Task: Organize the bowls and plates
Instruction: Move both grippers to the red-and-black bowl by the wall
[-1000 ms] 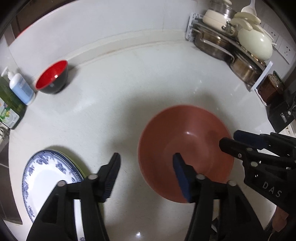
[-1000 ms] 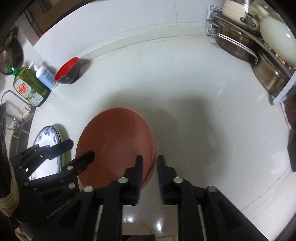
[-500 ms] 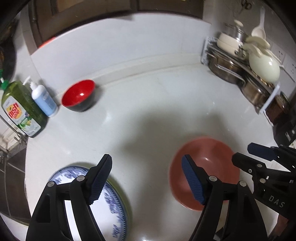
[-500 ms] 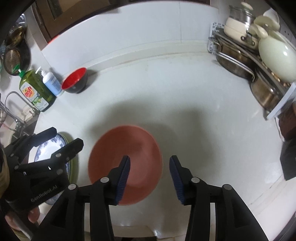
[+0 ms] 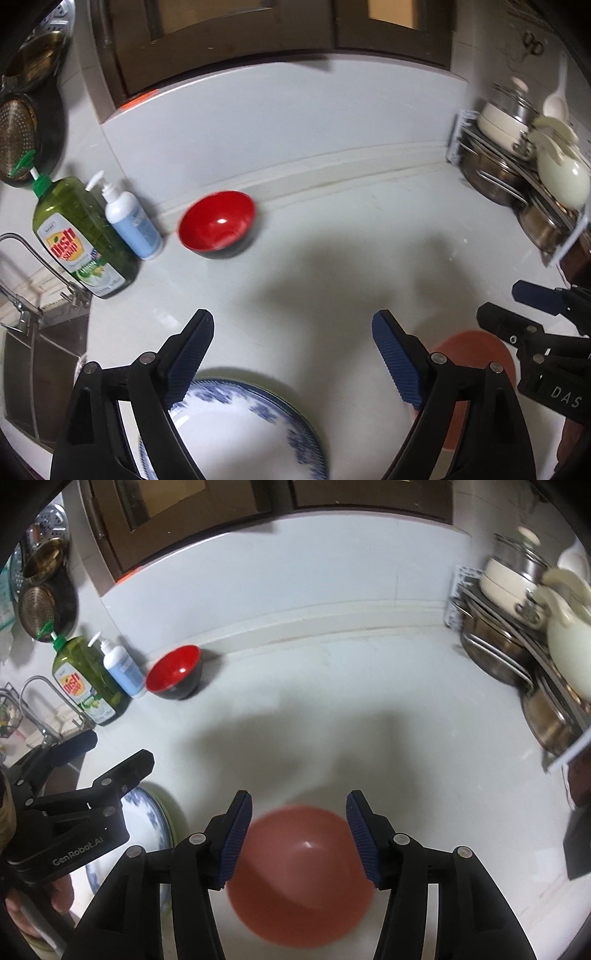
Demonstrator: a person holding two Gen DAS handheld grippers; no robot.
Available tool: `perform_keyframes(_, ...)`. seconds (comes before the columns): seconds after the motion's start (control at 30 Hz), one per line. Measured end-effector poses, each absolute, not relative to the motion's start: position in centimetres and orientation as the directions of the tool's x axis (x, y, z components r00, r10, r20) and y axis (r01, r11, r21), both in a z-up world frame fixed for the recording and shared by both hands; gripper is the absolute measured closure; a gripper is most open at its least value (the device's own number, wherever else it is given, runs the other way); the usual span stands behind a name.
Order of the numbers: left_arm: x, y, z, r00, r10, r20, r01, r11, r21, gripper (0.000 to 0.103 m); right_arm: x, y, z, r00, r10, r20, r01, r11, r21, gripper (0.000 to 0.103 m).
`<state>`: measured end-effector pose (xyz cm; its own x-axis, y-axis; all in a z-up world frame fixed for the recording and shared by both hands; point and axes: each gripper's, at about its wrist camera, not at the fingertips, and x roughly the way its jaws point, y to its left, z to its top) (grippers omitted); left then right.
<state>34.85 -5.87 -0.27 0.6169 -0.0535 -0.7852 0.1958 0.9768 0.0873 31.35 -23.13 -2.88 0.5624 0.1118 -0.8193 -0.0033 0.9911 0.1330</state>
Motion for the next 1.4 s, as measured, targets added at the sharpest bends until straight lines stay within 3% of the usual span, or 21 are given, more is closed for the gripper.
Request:
perform_keyframes(0.63, 43.0, 4.1, 0.4, 0.635, 0.025, -0.772, 0.069, 0.994, 0.089, 0.015, 42.0, -13.9, -0.3, 0.604, 0.161, -0.781, -0.139, 0.986, 0.096, 0.044)
perform_keyframes(1.1, 49.8, 7.9, -4.3, 0.557, 0.046, -0.829, 0.053, 0.994, 0.091, 0.015, 49.2, -8.0, -3.2, 0.538, 0.164, -0.827, -0.264, 0.964, 0.02, 0.044)
perform_keyframes(1.4, 53.8, 8.5, -7.4, 0.508, 0.014, -0.861, 0.054, 0.997, 0.047, 0.026, 54.2, -6.6, -6.9, 0.455, 0.208, -0.866, -0.27, 0.959, 0.088, 0.046)
